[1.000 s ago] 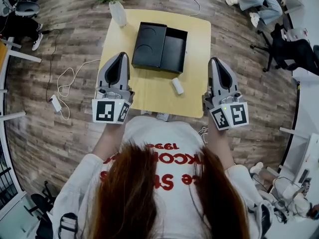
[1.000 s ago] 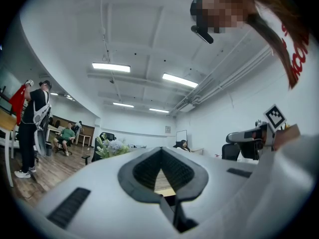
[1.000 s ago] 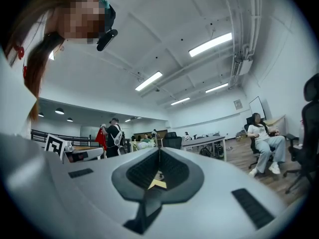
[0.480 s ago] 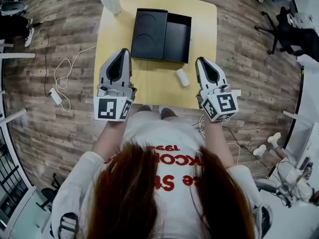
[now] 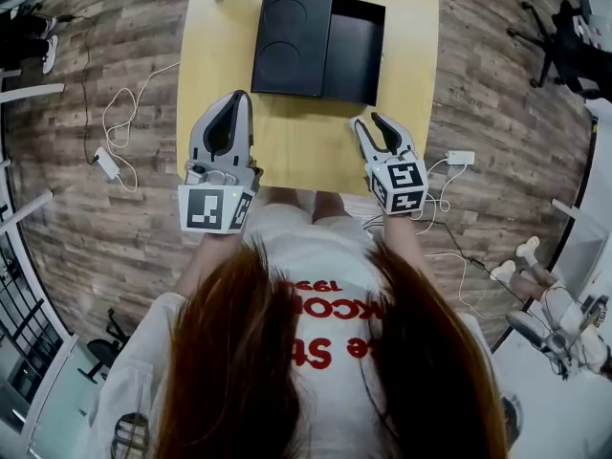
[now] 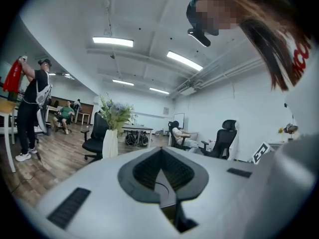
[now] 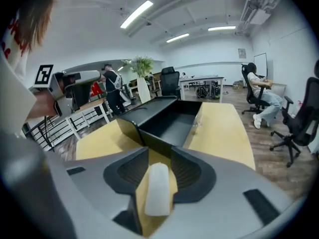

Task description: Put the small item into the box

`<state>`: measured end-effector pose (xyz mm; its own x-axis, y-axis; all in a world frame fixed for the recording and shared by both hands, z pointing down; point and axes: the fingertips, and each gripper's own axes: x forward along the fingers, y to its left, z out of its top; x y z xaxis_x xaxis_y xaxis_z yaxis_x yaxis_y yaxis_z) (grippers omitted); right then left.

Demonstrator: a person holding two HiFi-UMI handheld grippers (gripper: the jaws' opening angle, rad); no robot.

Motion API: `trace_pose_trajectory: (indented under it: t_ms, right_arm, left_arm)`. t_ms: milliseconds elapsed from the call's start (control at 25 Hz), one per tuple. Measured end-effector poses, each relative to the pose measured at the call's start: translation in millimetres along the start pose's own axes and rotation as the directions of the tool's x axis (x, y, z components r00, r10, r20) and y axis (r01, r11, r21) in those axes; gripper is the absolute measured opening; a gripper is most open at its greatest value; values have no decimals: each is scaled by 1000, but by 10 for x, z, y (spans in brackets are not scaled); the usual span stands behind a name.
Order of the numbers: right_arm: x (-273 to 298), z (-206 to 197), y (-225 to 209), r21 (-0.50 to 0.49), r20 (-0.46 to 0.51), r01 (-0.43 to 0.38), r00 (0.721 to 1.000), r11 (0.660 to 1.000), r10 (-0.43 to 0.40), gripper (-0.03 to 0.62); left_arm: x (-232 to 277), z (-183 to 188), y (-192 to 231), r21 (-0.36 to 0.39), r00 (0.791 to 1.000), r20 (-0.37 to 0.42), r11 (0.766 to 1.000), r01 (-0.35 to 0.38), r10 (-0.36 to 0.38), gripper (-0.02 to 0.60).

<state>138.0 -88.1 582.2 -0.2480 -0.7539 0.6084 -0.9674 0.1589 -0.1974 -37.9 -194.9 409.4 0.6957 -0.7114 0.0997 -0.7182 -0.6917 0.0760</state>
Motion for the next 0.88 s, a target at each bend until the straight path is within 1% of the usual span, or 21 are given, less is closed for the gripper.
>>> trace_pose_trajectory:
  t_ms: [40, 120, 160, 280, 400, 600, 640, 680, 800, 880]
  right_arm:
    - [49, -80, 24, -6, -32, -6, 999, 1000, 6, 154]
    - [129, -232, 62, -8, -95, -22, 995, 1000, 21, 214]
    - [161, -302, 71, -13, -126, -26, 992, 1000, 24, 229]
    - [234, -476, 72, -59, -206, -30, 978, 998, 17, 256]
    - [263, -556, 88, -94, -239, -35, 971, 995, 12, 264]
    - [262, -558, 113, -114, -247, -20, 969, 993, -9, 258]
    - [256, -552, 104, -116, -245, -16, 969, 993, -13, 225]
    - [251, -545, 93, -113, -243, -14, 970, 994, -14, 159]
    - [247, -515, 63, -92, -225, -20, 974, 996, -1, 149]
    - [217, -444, 61, -90, -197, -25, 980, 996, 7, 146]
  left_arm:
    - [-4, -25, 9, -2, 1000, -7, 1000, -1, 1, 6]
    - [-6, -70, 10, -7, 1000, -20, 1000, -3, 2, 6]
    - [0, -91, 3, -9, 1000, -26, 1000, -2, 2, 6]
    - [32, -141, -28, -11, 999, -39, 1000, -1, 0, 6]
    - [35, -191, -54, -9, 999, -51, 1000, -1, 0, 6]
    - [-17, -215, -32, -7, 998, -55, 1000, -11, 10, 6]
    - [-15, -207, -32, -6, 999, -52, 1000, -11, 11, 6]
    - [-7, -198, -34, -5, 999, -49, 1000, -11, 11, 6]
    - [45, -167, -54, 3, 999, -42, 1000, -5, 5, 6]
    - [72, -125, -72, 7, 999, -32, 1000, -3, 3, 6]
